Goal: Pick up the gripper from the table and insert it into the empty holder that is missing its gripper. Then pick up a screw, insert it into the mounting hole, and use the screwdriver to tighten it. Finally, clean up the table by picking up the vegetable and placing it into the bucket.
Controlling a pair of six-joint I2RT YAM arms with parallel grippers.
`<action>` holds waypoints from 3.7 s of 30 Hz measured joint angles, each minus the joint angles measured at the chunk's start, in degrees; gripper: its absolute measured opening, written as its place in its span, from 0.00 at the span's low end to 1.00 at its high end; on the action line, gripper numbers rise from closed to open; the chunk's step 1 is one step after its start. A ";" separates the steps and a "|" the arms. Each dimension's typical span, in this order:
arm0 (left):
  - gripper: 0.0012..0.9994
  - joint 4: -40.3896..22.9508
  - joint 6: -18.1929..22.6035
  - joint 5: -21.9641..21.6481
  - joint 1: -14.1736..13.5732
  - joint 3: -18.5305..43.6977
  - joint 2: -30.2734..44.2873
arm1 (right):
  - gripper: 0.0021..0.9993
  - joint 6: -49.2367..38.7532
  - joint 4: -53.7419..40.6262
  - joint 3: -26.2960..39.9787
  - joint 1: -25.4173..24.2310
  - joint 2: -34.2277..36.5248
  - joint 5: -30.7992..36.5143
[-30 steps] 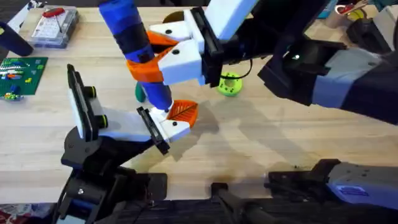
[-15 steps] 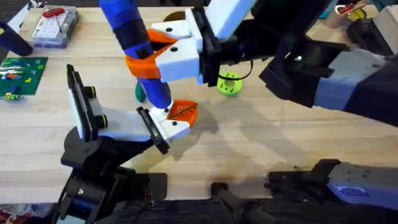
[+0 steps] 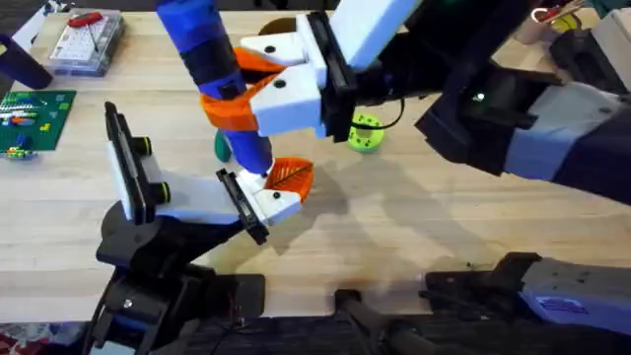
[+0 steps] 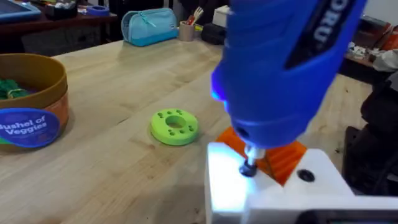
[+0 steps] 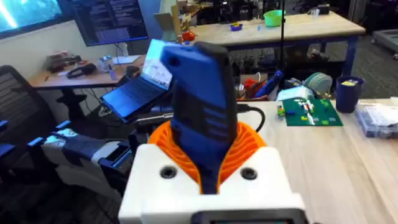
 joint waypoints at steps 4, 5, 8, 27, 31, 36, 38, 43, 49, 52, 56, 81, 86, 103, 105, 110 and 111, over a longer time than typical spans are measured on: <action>0.02 0.02 0.00 -0.12 0.00 0.00 0.00 | 0.08 -0.08 -0.05 -0.03 0.02 -0.97 -0.11; 0.02 0.02 0.00 -0.15 0.00 0.00 0.00 | 0.08 -0.09 -0.03 -0.03 0.04 -1.20 -0.12; 0.02 0.02 0.00 -0.17 0.00 0.00 0.00 | 0.08 -0.08 0.04 -0.03 0.04 -1.59 -0.18; 0.02 0.02 0.00 -0.17 0.00 0.00 0.00 | 0.08 -2.07 0.14 -0.03 0.20 -1.60 0.32; 0.02 0.02 0.00 -0.17 0.00 0.00 0.00 | 0.08 -2.79 -0.53 -0.03 0.89 -1.59 1.22; 0.02 0.02 0.00 -0.17 0.00 0.00 0.00 | 0.08 -3.16 -0.69 -0.03 1.54 -1.59 1.50; 0.02 0.02 0.00 -0.17 0.00 0.00 0.00 | 0.08 -3.29 -0.71 -0.03 1.55 -1.57 1.52; 0.02 0.02 0.00 -0.17 0.00 0.00 0.02 | 0.08 -3.52 -0.75 -0.03 1.55 -1.55 1.67; 0.02 0.02 0.00 -0.17 0.00 0.00 0.00 | 0.08 -3.54 -0.75 -0.03 1.53 -1.55 1.67; 0.02 0.02 0.00 -0.17 0.00 0.00 0.00 | 0.08 -3.54 -0.80 -0.03 1.53 -1.53 1.67; 0.02 0.02 0.00 -0.17 0.00 0.00 0.00 | 0.08 -3.79 -1.64 -0.03 1.53 -1.55 1.68; 0.02 0.02 0.00 -0.20 0.00 0.00 0.00 | 0.08 -5.27 -1.43 -0.19 1.48 -1.55 3.16; 0.02 0.02 0.00 -0.20 0.00 0.00 0.00 | 0.08 -5.33 -1.53 -0.19 1.46 -1.55 3.20; 0.02 0.00 0.00 -0.17 0.00 0.00 0.00 | 0.08 -5.44 -4.03 -0.19 1.49 -1.55 3.20; 0.02 0.00 0.00 -0.17 0.00 0.00 0.00 | 0.08 -5.44 -4.11 -0.21 1.46 -1.53 3.23; 0.02 -0.09 -0.04 -0.15 0.00 0.00 0.02 | 0.08 -5.44 -5.22 -0.19 1.46 -1.55 3.62; 0.02 -0.09 -0.04 -0.11 0.00 0.00 0.02 | 0.08 -5.44 -5.36 -0.19 1.46 -1.60 3.77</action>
